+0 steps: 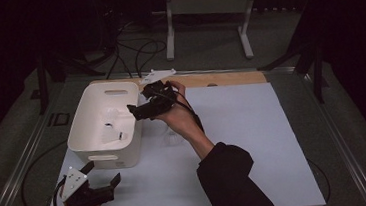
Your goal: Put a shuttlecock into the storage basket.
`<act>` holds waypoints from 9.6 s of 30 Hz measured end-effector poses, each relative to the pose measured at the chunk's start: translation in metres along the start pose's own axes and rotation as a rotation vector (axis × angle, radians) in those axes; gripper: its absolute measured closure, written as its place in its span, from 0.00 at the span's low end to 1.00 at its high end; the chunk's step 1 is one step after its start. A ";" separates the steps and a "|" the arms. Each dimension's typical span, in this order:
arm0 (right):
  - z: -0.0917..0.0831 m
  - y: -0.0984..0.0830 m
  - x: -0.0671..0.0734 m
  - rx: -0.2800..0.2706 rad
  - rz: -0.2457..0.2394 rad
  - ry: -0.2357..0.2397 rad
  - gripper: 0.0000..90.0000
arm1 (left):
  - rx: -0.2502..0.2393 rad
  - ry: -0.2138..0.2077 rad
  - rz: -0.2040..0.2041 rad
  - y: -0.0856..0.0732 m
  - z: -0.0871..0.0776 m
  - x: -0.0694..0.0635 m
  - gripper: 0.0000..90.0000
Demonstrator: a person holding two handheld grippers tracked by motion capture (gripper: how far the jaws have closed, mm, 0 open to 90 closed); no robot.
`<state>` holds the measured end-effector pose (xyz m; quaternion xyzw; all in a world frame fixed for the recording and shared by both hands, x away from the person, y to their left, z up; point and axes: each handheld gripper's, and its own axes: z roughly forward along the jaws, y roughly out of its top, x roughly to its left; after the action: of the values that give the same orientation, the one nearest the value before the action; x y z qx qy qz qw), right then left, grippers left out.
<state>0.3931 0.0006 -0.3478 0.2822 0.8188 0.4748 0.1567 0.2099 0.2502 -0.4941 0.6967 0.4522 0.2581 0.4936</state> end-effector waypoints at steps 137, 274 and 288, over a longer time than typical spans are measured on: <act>-0.019 -0.111 -0.054 0.168 0.060 -0.148 0.10 | 0.000 0.008 -0.001 -0.001 0.000 0.000 0.01; -0.008 -0.130 -0.054 0.218 0.136 -0.156 0.99 | 0.000 0.010 -0.001 -0.001 0.000 0.000 0.01; -0.016 -0.125 -0.054 0.193 0.159 -0.138 0.99 | -0.002 0.010 0.000 -0.001 0.000 0.000 0.01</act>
<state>0.3889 -0.0918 -0.4486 0.3918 0.8229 0.3844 0.1467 0.2093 0.2506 -0.4945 0.6950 0.4542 0.2621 0.4919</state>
